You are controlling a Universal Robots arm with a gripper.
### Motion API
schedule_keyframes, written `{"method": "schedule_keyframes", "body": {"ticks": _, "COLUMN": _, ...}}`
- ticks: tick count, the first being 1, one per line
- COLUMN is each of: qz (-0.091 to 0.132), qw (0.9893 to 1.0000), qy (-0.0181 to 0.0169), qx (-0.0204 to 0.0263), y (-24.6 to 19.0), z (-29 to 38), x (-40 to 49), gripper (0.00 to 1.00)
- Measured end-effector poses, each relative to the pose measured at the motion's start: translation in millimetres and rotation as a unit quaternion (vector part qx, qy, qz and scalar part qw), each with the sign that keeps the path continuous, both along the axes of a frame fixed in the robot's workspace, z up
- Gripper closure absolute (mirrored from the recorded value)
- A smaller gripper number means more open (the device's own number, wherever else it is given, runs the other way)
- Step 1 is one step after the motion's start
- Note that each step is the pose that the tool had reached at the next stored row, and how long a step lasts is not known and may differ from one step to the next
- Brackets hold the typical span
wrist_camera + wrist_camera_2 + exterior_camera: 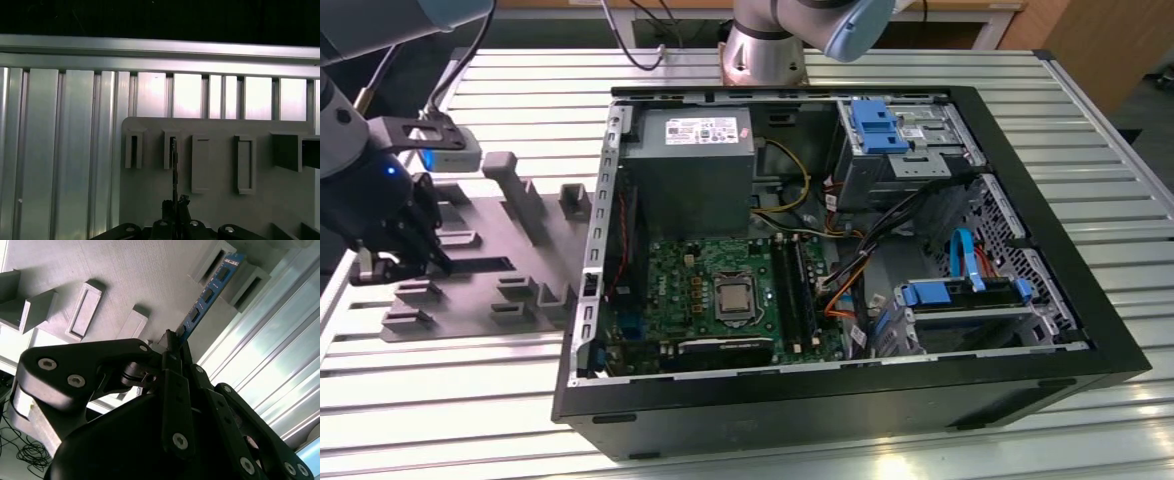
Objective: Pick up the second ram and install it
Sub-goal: 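Pick up the second ram and move it above second insertion slot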
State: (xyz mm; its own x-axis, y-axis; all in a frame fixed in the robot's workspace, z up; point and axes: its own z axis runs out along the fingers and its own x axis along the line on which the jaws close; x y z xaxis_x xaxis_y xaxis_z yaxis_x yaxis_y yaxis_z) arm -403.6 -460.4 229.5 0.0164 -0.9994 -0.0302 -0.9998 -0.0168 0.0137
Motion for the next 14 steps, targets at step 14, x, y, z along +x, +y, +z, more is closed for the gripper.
{"method": "schedule_keyframes", "body": {"ticks": 14, "qz": 0.000, "qw": 1.0000, "qy": 0.0000, "qx": -0.0008, "y": 0.0, "z": 5.7, "x": 0.0, "gripper": 0.85}}
